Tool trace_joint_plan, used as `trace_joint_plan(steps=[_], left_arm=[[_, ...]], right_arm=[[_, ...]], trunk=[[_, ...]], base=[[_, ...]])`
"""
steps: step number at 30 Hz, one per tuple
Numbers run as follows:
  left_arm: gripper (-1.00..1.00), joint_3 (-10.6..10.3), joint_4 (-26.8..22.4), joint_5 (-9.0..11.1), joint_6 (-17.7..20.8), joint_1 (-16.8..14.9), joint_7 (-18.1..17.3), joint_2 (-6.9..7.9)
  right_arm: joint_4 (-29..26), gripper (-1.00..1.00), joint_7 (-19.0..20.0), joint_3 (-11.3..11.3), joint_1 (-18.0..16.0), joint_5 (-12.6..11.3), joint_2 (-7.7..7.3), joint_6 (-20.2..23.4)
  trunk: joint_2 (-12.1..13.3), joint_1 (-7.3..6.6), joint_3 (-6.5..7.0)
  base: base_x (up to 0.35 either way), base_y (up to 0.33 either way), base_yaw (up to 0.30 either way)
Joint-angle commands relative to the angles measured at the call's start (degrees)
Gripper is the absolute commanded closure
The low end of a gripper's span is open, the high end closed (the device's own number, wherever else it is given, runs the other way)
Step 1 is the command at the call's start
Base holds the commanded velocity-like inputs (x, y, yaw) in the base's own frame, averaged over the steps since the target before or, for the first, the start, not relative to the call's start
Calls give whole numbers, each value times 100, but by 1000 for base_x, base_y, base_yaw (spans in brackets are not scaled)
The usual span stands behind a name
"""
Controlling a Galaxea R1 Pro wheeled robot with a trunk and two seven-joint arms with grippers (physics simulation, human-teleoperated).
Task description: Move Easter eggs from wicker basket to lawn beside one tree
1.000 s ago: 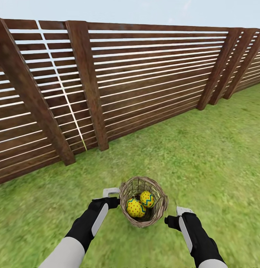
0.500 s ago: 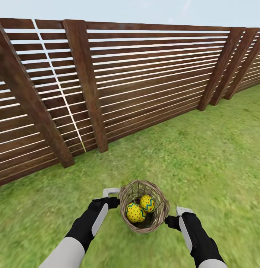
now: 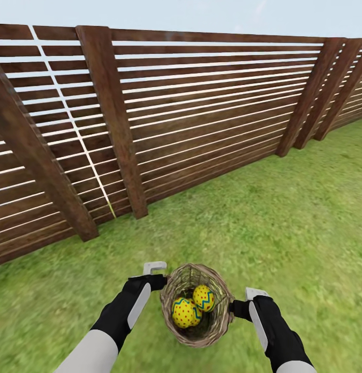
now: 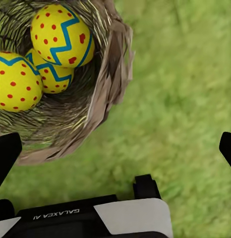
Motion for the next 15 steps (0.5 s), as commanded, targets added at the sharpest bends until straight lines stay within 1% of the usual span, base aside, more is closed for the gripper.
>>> trace_joint_plan(steps=[1,4,9,15], left_arm=[[-100,-17,-8,61,19,-3,52,3],[-100,-17,-8,61,19,-3,52,3],[-100,-17,-8,61,19,-3,45,3],[-100,-17,-8,61,19,-3,43,3]], right_arm=[[-7,-100,-4,-13,-3,11,6,26],[-7,-100,-2,-13,-3,11,6,26],[-7,-100,-2,-13,-3,11,6,26],[-7,-100,-2,-13,-3,11,6,26]], trunk=[[-3,1,-5],[-3,1,-5],[-3,1,-5],[-3,1,-5]], base=[[53,-15,0],[45,-5,0],[150,-1,0],[20,0,0]])
